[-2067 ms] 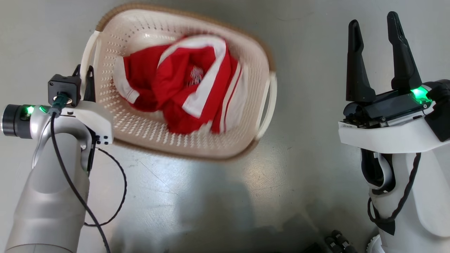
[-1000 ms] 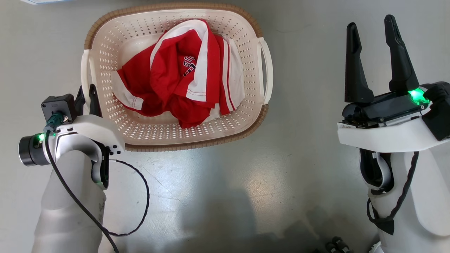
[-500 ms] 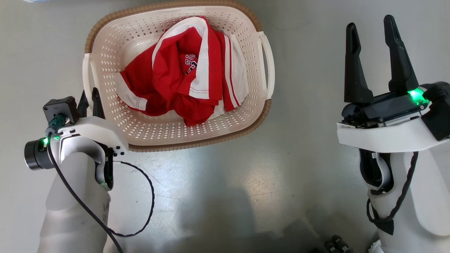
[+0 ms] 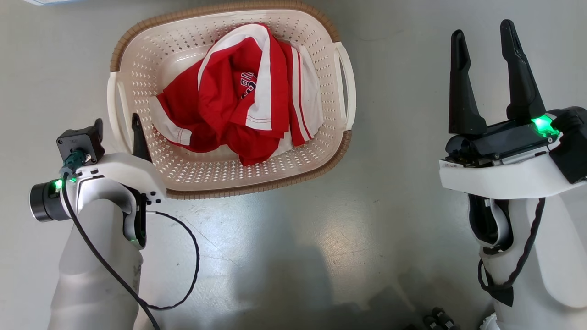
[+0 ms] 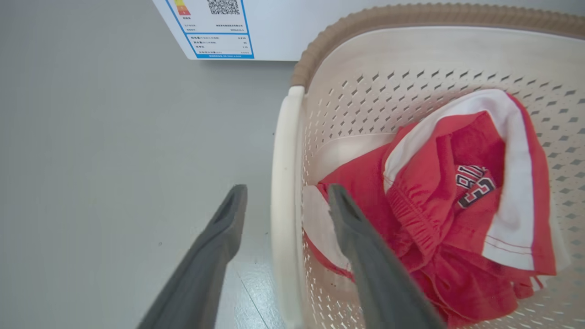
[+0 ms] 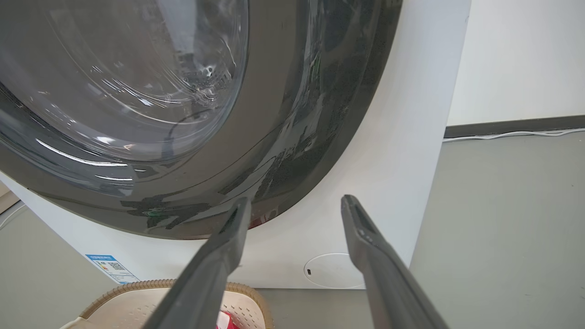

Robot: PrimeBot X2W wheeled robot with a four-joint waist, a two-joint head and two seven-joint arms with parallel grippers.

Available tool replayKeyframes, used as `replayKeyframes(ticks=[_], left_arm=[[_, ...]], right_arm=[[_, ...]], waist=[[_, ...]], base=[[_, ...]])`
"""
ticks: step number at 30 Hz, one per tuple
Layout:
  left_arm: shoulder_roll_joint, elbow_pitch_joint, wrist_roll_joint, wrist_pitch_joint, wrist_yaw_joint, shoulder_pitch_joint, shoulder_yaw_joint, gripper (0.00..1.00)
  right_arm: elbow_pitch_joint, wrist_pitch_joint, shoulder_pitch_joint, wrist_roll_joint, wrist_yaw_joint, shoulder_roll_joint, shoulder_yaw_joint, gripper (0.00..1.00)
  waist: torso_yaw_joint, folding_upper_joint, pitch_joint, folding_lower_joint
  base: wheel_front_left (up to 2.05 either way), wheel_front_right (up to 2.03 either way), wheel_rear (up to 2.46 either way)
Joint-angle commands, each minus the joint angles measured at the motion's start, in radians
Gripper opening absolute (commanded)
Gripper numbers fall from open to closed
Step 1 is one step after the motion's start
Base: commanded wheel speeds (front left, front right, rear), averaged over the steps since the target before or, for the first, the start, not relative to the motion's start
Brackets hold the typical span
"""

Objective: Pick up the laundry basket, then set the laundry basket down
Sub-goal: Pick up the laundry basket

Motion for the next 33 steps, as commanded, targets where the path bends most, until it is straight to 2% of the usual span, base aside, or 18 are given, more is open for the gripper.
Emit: replayKeyframes(ticks=[1, 8, 18, 25, 33], left_arm=[[0.030, -0.013, 0.012, -0.006, 0.005, 0.022, 0.028, 1.00], [0.028, -0.053, 0.020, -0.006, 0.003, 0.038, 0.036, 1.00], [0.000, -0.235, 0.036, -0.006, -0.017, 0.113, 0.035, 1.00], [-0.025, -0.373, 0.051, -0.006, -0.025, 0.211, 0.025, 1.00], [-0.049, -0.503, 0.046, -0.006, -0.020, 0.367, -0.023, 1.00]], right_arm=[[-0.021, -0.006, 0.013, 0.003, 0.007, 0.005, 0.018, 1.00], [-0.016, -0.006, 0.015, 0.001, 0.007, 0.005, 0.013, 1.00], [0.004, -0.006, 0.033, -0.004, 0.007, 0.005, 0.016, 1.00], [0.038, -0.006, 0.062, -0.014, 0.007, 0.005, 0.027, 1.00], [0.084, -0.006, 0.137, -0.023, 0.007, 0.005, 0.025, 1.00]], waist=[[0.000, 0.0000, -0.001, -0.0001], [0.006, 0.0000, -0.022, -0.0001], [0.023, 0.0000, -0.095, -0.0001], [0.038, 0.0000, -0.194, -0.0001], [0.061, 0.0000, -0.359, -0.0001]], base=[[0.00, 0.00, 0.00], [0.00, 0.00, 0.00], [0.00, 0.00, 0.00], [0.00, 0.00, 0.00], [0.00, 0.00, 0.00]])
